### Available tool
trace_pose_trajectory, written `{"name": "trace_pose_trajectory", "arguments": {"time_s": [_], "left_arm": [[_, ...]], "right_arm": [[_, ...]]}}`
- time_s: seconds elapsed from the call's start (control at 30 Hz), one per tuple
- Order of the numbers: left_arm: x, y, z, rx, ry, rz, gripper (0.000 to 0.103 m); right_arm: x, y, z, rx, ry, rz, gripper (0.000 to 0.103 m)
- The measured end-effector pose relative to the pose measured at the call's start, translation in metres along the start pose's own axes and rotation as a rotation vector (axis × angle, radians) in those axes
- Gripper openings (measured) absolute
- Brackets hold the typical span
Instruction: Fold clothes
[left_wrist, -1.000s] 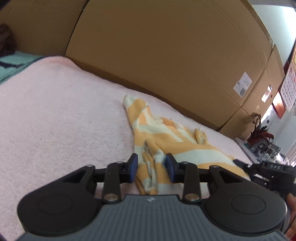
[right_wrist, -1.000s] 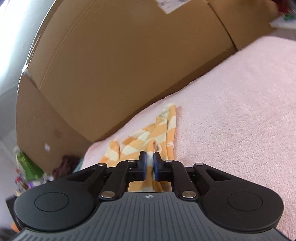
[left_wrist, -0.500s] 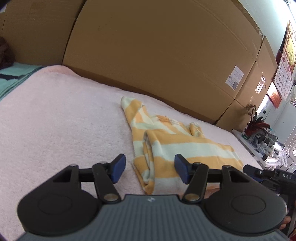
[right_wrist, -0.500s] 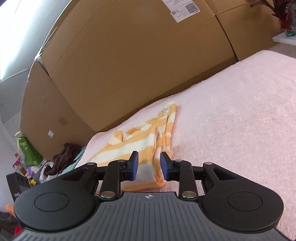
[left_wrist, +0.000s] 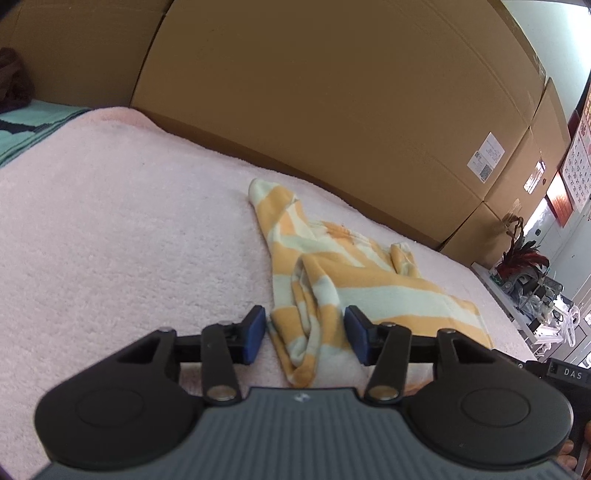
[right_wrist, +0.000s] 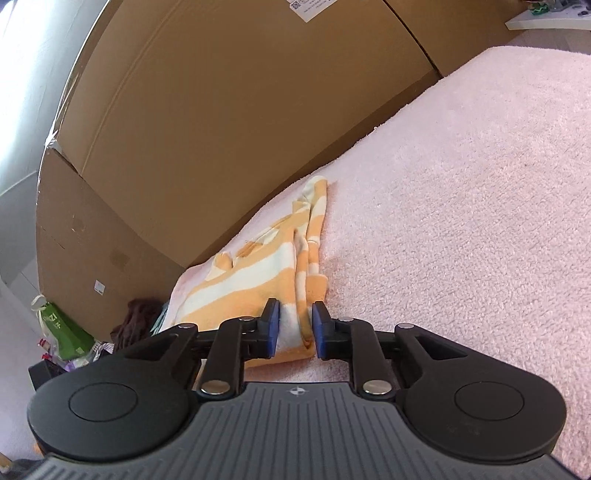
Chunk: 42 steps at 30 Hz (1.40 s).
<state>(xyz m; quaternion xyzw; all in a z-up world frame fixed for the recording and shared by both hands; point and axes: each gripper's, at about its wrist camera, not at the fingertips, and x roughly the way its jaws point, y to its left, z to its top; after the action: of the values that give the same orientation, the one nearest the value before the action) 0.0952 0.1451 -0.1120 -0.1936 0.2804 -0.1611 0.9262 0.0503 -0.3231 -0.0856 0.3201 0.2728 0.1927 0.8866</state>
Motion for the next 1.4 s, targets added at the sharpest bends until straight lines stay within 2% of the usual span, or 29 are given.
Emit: {"name": "trace_pose_trajectory", "arguments": {"time_s": [0.03, 0.07, 0.17, 0.27, 0.33, 0.4, 0.43, 0.47, 0.57, 0.63, 0.67, 0.7, 0.8, 0.9, 1.07, 1.2, 1.3, 1.4], "left_arm": [[-0.003, -0.001, 0.002, 0.008, -0.004, 0.018, 0.056], [-0.006, -0.004, 0.003, 0.022, -0.013, 0.029, 0.055], [-0.009, -0.021, 0.008, 0.092, -0.063, 0.019, 0.043], [-0.013, -0.038, 0.014, 0.163, -0.113, 0.01, 0.045], [-0.003, -0.05, 0.012, 0.221, -0.117, 0.003, 0.049], [0.015, -0.053, 0.01, 0.247, -0.086, 0.011, 0.057], [0.023, -0.048, 0.01, 0.217, -0.065, 0.007, 0.06], [0.03, -0.042, 0.011, 0.187, -0.045, 0.002, 0.065], [0.039, -0.026, 0.017, 0.117, -0.007, -0.027, 0.073], [0.041, -0.026, 0.016, 0.123, 0.004, -0.009, 0.078], [0.044, -0.026, 0.016, 0.116, 0.022, 0.004, 0.092], [0.048, -0.025, 0.016, 0.097, 0.045, 0.015, 0.094], [0.049, -0.024, 0.016, 0.098, 0.038, 0.018, 0.093], [0.049, -0.022, 0.016, 0.102, 0.034, 0.024, 0.093], [0.052, -0.023, 0.017, 0.112, 0.033, 0.035, 0.093], [0.052, -0.024, 0.018, 0.115, 0.034, 0.037, 0.093], [0.05, -0.025, 0.017, 0.113, 0.03, 0.035, 0.091], [0.049, -0.027, 0.016, 0.121, 0.028, 0.029, 0.087]], "right_arm": [[-0.002, 0.005, 0.002, -0.031, -0.018, -0.016, 0.032], [-0.003, 0.01, 0.005, -0.064, -0.046, -0.032, 0.034], [0.001, 0.024, 0.014, -0.136, -0.098, -0.034, 0.035], [0.017, 0.04, 0.017, -0.218, -0.102, -0.032, 0.032], [0.032, 0.05, 0.015, -0.293, -0.093, -0.044, 0.033], [0.048, 0.047, 0.016, -0.301, -0.056, -0.086, 0.033], [0.056, 0.041, 0.018, -0.273, -0.029, -0.115, 0.033], [0.061, 0.032, 0.019, -0.233, -0.01, -0.133, 0.039], [0.06, 0.0, 0.029, -0.027, 0.011, -0.062, 0.037], [0.059, 0.002, 0.027, -0.037, 0.006, -0.063, 0.036], [0.06, 0.006, 0.025, -0.061, 0.002, -0.077, 0.037], [0.06, 0.01, 0.024, -0.085, -0.001, -0.092, 0.037], [0.06, 0.016, 0.021, -0.121, -0.008, -0.115, 0.038], [0.06, 0.014, 0.021, -0.092, -0.013, -0.104, 0.038], [0.033, 0.011, 0.017, -0.065, -0.137, -0.113, 0.039], [0.027, 0.024, 0.009, -0.139, -0.062, -0.044, 0.039], [0.035, 0.03, 0.0, -0.231, -0.038, -0.145, 0.041], [0.033, 0.024, 0.004, -0.164, -0.025, -0.14, 0.041]]}}
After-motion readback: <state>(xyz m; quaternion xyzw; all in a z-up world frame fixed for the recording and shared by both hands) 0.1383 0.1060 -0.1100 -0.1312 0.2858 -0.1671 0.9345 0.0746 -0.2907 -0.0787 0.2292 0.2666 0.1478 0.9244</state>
